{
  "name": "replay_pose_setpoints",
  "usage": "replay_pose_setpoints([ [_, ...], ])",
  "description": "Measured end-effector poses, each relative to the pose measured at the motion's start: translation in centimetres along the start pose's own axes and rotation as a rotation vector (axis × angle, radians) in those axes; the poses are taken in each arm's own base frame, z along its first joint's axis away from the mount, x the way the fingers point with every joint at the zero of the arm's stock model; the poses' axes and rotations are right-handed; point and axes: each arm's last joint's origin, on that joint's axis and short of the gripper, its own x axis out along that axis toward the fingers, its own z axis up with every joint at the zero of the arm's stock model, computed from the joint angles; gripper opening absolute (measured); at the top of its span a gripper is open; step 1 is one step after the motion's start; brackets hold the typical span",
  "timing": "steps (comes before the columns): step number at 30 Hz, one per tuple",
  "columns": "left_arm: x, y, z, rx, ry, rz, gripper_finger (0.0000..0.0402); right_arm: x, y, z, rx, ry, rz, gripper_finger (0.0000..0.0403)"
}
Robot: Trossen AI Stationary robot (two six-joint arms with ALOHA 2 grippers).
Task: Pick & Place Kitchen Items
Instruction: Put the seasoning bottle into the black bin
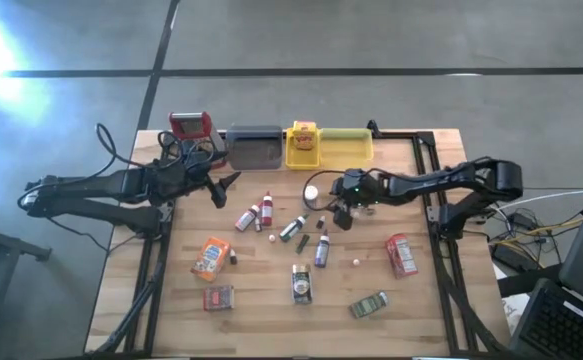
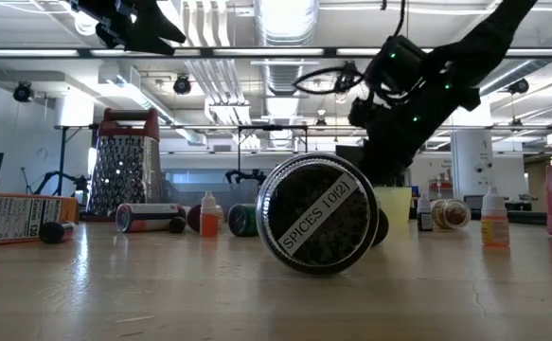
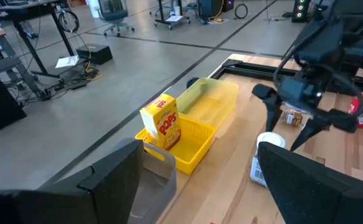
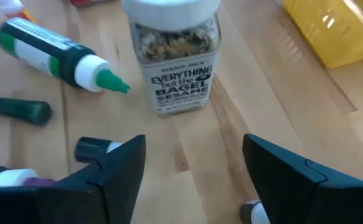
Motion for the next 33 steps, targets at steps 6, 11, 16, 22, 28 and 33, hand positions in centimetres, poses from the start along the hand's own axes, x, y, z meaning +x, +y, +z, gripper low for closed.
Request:
replay_pose_setpoints([
  [6,0.0,0.0,0.0,0.000,0.000,0.000,0.0319,1.9,0.0,0.3,-0.030,0.035,-0.007,0.0304],
  [11,0.0,0.0,0.0,0.000,0.000,0.000,0.0319,3.0,0.0,0.3,-0.049,0.018,-0.003,0.0328],
  [16,0.0,0.0,0.0,0.000,0.000,-0.001,0.0319,3.8,0.0,0.4,-0.053,-0.026,0.006,0.0343],
  [22,0.0,0.0,0.0,0.000,0.000,-0.001,0.0319,4.3,0.0,0.5,-0.058,-0.050,0.008,0.0349],
  [28,0.0,0.0,0.0,0.000,-0.001,-0.001,0.0319,4.6,0.1,0.8,-0.065,-0.097,0.027,0.0338],
  [33,0.0,0.0,0.0,-0.001,-0.001,-0.001,0.0319,5.2,0.1,0.8,-0.066,-0.127,0.050,0.0321],
])
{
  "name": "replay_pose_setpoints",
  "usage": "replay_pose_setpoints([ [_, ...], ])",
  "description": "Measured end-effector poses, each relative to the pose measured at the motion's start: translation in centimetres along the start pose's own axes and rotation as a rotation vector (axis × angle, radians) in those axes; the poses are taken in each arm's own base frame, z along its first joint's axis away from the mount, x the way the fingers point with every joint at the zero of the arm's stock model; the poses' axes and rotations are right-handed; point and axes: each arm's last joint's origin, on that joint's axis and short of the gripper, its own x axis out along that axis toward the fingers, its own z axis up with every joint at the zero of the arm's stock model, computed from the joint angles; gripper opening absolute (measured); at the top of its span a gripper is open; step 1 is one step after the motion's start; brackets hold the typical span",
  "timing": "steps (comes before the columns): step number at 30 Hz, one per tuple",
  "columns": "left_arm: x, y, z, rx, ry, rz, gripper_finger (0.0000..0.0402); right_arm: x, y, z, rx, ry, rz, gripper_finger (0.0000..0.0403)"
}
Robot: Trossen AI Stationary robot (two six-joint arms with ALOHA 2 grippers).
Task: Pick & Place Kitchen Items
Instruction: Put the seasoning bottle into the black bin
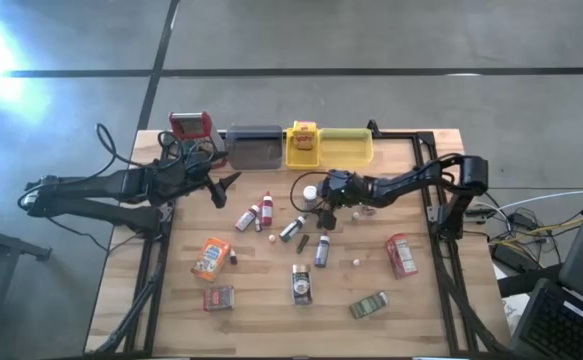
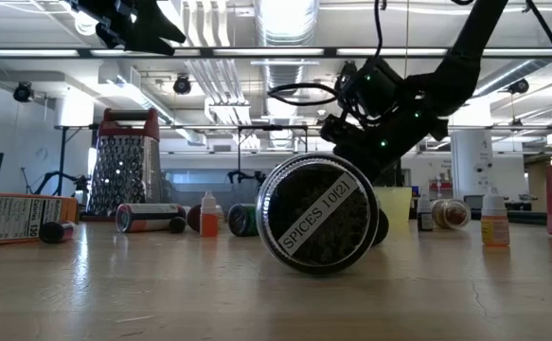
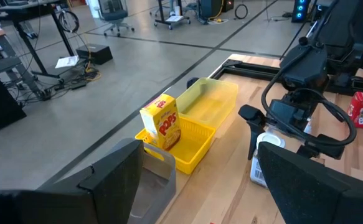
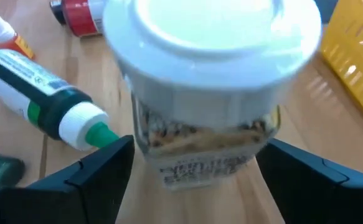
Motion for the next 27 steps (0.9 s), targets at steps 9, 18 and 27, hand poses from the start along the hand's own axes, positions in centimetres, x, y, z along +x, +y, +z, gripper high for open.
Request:
replay_pose_setpoints([
  [9,0.00,0.01,0.00,0.000,0.000,0.000,0.0319,0.38,-0.15,-0.37,0.006,0.008,-0.004,0.0287],
  [18,0.00,0.00,0.01,0.000,-0.001,0.000,0.0319,0.39,-0.18,-0.39,-0.001,0.010,-0.005,0.0231],
  [27,0.01,0.00,0.01,0.000,0.000,0.000,0.0319,0.39,-0.21,-0.39,-0.006,0.010,-0.007,0.0206],
])
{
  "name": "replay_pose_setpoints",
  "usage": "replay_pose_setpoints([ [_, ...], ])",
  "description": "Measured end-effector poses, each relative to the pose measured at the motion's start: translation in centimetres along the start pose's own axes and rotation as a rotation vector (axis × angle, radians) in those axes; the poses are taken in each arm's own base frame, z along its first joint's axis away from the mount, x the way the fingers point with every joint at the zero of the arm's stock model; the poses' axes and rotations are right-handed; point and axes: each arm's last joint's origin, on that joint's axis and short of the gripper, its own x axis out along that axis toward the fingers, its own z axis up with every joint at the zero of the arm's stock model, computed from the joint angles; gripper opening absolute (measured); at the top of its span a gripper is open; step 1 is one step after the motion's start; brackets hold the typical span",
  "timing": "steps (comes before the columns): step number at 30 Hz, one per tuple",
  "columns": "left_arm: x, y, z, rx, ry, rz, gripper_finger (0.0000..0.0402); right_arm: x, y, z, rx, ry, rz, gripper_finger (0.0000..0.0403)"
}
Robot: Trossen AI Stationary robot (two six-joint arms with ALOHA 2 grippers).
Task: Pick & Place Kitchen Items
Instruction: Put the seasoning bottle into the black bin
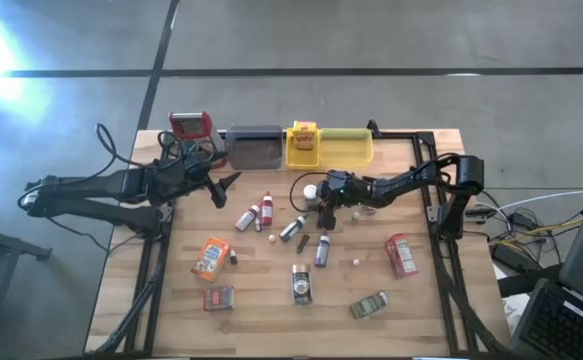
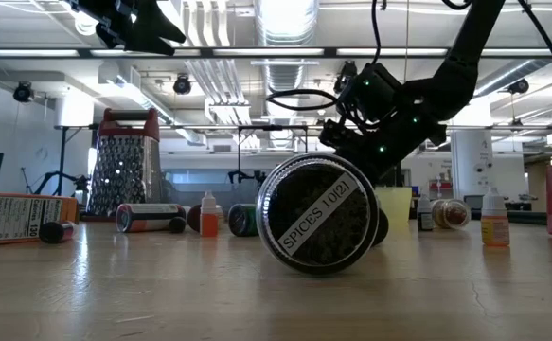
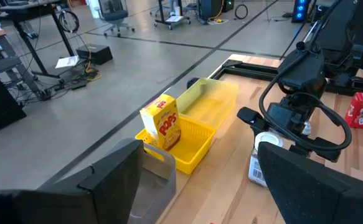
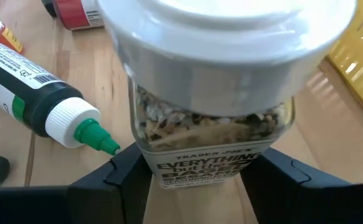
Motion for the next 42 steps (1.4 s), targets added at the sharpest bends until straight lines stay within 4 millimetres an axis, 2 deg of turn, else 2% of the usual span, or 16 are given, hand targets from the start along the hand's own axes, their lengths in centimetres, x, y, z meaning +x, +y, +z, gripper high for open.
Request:
replay_pose_setpoints([
  [6,0.0,0.0,0.0,0.000,0.000,-0.001,0.0319,0.0,0.0,0.0,0.000,0.001,0.001,0.0218],
  [13,0.0,0.0,0.0,0.000,0.000,-0.001,0.0319,0.0,-0.1,0.0,0.003,0.001,0.018,0.0203],
  [20,0.0,0.0,0.0,0.000,0.000,0.000,0.0319,0.0,-0.2,0.0,0.006,0.001,0.022,0.0214],
  [26,0.0,0.0,0.0,-0.003,0.000,-0.002,0.0319,0.0,-0.2,0.0,0.007,0.002,0.036,0.0204],
  [34,0.0,-0.2,0.2,-0.027,-0.013,-0.104,0.0319,0.0,-0.1,0.0,0.007,0.003,0.074,0.0210],
  [42,1.8,-0.6,-0.1,-0.024,0.036,-0.154,0.0319,0.1,0.2,0.8,0.013,0.010,0.169,0.0203],
])
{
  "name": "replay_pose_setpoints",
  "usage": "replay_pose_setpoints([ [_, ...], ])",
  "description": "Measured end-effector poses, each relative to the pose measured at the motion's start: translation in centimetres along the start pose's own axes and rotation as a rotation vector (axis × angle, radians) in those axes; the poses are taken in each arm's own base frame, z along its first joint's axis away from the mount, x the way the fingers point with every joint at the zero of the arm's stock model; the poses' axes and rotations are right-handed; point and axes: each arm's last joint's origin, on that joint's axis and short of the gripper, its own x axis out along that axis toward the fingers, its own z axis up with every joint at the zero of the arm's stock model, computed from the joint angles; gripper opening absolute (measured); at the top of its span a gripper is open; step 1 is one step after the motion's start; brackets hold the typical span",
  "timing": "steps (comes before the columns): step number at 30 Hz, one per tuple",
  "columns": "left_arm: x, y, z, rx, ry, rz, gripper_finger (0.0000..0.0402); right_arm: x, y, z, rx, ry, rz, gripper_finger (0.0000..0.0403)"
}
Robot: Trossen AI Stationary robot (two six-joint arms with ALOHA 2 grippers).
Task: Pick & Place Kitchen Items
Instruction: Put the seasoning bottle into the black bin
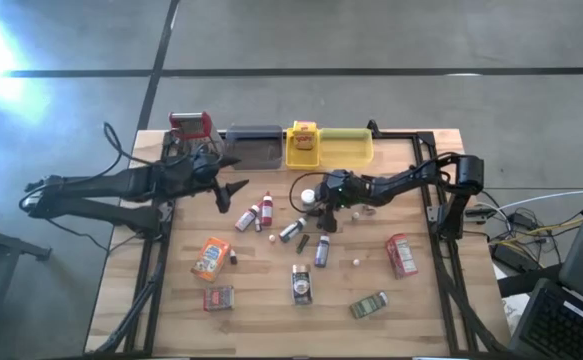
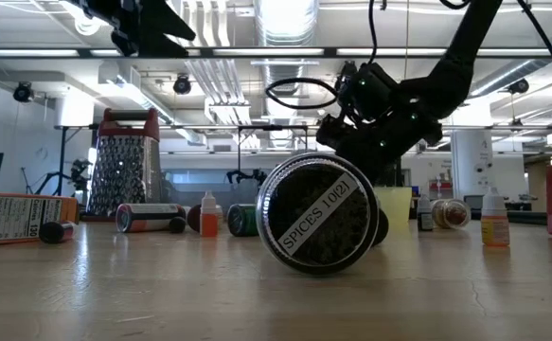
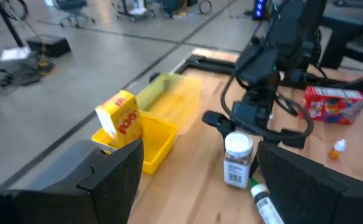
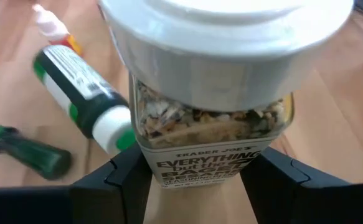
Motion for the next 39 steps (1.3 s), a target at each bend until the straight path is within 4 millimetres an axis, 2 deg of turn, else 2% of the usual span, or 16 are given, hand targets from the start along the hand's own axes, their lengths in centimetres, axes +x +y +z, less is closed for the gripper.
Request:
replay_pose_setpoints([
  [4,1.4,0.3,-0.3,-0.013,0.049,-0.009,0.0319,0.1,0.2,0.9,0.003,0.019,0.050,0.0208],
  [14,4.7,1.2,0.3,-0.034,0.158,-0.059,0.0319,0.3,0.9,3.3,-0.069,0.092,0.086,0.0204],
  [22,6.9,1.8,-0.3,-0.042,0.249,-0.054,0.0319,-0.9,1.8,6.3,-0.155,0.118,0.104,0.0204],
  [30,8.1,1.6,-1.2,-0.055,0.297,-0.068,0.0319,-2.7,2.3,8.7,-0.207,0.102,0.087,0.0207],
  [39,10.2,0.7,-1.4,-0.082,0.261,-0.264,0.0319,-3.3,2.5,10.2,-0.246,0.118,0.061,0.0202],
])
